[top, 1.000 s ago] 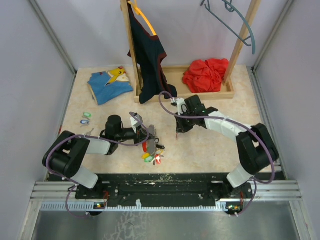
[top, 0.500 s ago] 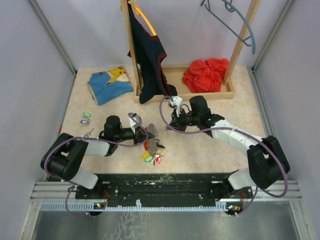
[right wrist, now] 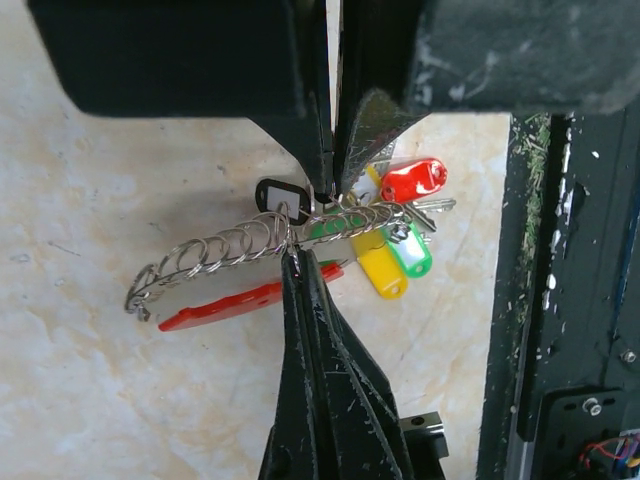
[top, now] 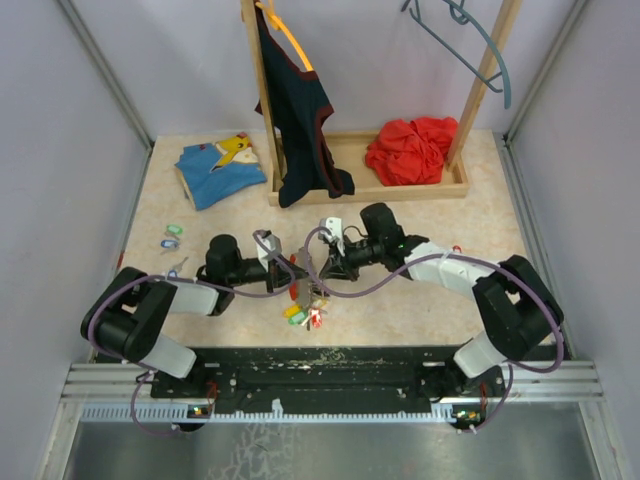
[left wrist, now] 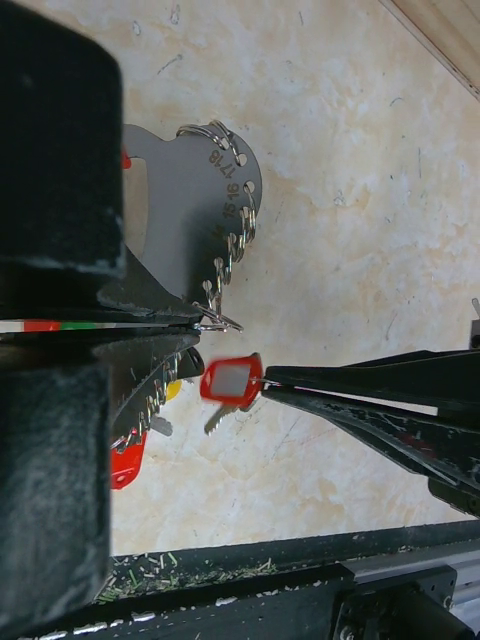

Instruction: Put the keys on the keyring

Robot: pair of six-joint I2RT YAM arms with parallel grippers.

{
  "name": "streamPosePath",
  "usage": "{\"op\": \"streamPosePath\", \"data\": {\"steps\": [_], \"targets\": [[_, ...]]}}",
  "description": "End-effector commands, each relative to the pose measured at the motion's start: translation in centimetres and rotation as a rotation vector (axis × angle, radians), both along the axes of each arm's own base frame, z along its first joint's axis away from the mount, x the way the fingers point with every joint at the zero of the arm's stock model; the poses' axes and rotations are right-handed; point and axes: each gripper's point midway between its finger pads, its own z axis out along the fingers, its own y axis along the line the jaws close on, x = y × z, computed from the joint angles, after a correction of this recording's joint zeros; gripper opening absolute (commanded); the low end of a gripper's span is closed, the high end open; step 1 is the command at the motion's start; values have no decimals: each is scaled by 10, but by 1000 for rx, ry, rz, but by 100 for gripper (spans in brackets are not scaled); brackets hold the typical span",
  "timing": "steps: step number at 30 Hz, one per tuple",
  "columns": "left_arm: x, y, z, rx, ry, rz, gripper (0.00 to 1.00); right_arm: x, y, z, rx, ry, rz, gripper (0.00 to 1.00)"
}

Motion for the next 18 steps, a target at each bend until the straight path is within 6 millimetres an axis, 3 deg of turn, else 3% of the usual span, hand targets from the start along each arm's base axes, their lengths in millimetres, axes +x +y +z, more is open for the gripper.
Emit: {"op": "streamPosePath", "data": {"steps": [1, 18], "targets": [[-7, -3, 14, -41, -102, -48, 0, -2, 11, 8, 69, -97, 93, 0], [-20, -6, 16, -71, -139, -128, 0, 7, 14, 8, 116, -189, 65, 0]]}}
